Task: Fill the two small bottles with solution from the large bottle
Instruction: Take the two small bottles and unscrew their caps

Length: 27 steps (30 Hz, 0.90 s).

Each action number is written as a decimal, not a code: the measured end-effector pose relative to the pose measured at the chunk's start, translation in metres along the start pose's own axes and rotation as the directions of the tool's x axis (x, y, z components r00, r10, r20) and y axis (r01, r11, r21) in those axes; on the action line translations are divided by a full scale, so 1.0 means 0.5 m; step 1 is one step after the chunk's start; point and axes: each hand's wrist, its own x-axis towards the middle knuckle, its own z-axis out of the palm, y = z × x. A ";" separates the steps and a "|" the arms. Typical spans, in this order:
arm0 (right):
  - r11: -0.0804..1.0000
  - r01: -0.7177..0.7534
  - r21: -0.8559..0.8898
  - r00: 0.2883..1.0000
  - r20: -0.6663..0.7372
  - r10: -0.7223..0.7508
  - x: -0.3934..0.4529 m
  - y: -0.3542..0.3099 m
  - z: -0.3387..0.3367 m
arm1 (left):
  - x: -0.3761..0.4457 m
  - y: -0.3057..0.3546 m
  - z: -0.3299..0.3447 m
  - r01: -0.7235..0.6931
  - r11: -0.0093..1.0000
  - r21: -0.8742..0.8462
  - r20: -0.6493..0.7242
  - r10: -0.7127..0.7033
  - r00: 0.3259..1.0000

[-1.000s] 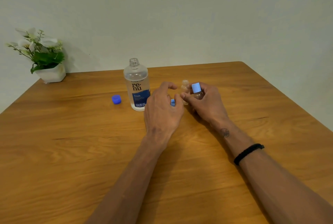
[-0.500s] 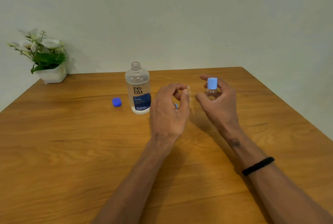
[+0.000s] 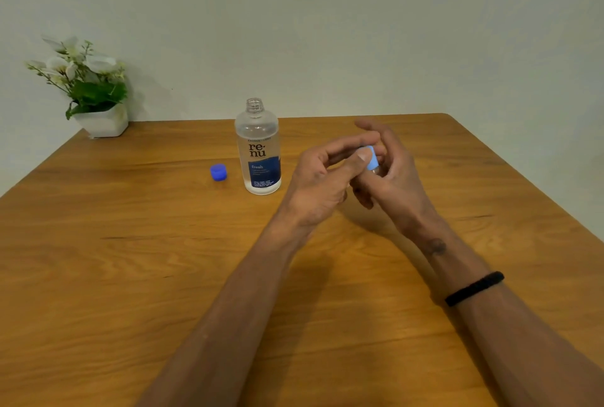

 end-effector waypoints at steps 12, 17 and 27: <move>0.875 -0.288 0.388 0.956 0.067 0.285 0.013 -0.007 -0.031 | 0.011 -0.021 -0.020 -0.045 0.999 -0.006 -0.191 0.043 0.981; 0.895 -0.298 0.331 0.953 0.052 0.298 0.014 -0.004 -0.030 | 0.013 -0.032 -0.016 -0.086 0.996 0.035 -0.263 0.093 0.960; 0.932 -0.251 0.260 0.966 0.132 0.223 0.005 0.001 -0.028 | -0.003 -0.040 -0.015 -0.096 0.983 0.158 -0.427 0.156 0.891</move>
